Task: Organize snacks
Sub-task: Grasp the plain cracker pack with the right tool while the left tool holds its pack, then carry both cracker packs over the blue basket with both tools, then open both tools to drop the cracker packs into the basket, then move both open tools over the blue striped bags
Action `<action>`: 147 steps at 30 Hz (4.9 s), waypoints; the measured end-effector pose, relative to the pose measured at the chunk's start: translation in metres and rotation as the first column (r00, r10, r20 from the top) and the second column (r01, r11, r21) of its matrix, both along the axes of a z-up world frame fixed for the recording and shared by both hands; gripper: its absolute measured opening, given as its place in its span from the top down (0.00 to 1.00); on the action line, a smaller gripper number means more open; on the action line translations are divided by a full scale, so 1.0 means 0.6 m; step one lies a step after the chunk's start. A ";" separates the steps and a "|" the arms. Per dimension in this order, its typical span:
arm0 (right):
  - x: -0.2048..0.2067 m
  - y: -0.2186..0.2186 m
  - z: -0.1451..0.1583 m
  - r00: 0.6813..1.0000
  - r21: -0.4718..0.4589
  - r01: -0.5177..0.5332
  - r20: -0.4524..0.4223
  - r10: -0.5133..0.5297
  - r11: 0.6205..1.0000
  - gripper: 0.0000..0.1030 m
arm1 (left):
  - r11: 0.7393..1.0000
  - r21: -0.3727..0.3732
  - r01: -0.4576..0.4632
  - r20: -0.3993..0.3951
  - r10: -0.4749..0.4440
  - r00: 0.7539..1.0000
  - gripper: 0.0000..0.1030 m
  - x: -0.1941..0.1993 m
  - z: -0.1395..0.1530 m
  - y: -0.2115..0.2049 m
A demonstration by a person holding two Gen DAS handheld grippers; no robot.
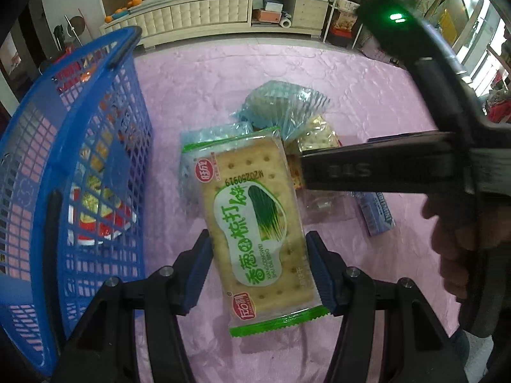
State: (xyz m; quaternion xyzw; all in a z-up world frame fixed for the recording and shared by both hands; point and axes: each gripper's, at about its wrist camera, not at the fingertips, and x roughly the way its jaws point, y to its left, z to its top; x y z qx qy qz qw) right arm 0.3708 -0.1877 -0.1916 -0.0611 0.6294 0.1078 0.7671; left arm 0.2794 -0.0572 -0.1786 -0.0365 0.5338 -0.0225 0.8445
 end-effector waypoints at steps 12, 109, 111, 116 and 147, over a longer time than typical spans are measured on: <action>0.003 0.006 -0.028 0.999 0.046 -0.031 -0.032 0.032 0.998 0.52 | 1.000 -0.001 0.013 -0.001 -0.013 1.000 0.47 -0.014 0.001 0.005; -0.212 0.266 0.209 0.973 0.113 -0.199 0.139 0.182 0.974 0.20 | 0.982 -0.002 -0.190 0.148 0.188 0.971 0.27 -0.193 0.203 0.341; -0.221 0.258 0.220 0.974 0.119 -0.192 0.148 0.174 0.974 0.20 | 0.983 0.001 -0.182 0.160 0.179 0.971 0.27 -0.204 0.214 0.334; -0.252 0.235 0.261 0.967 0.122 -0.194 0.194 0.168 0.973 0.20 | 0.987 0.000 -0.160 0.202 0.157 0.967 0.24 -0.233 0.244 0.308; -0.265 -0.063 0.278 0.977 0.158 0.038 0.200 -0.070 0.987 0.20 | 0.999 -0.009 0.049 0.183 -0.047 0.982 0.21 -0.164 0.254 0.043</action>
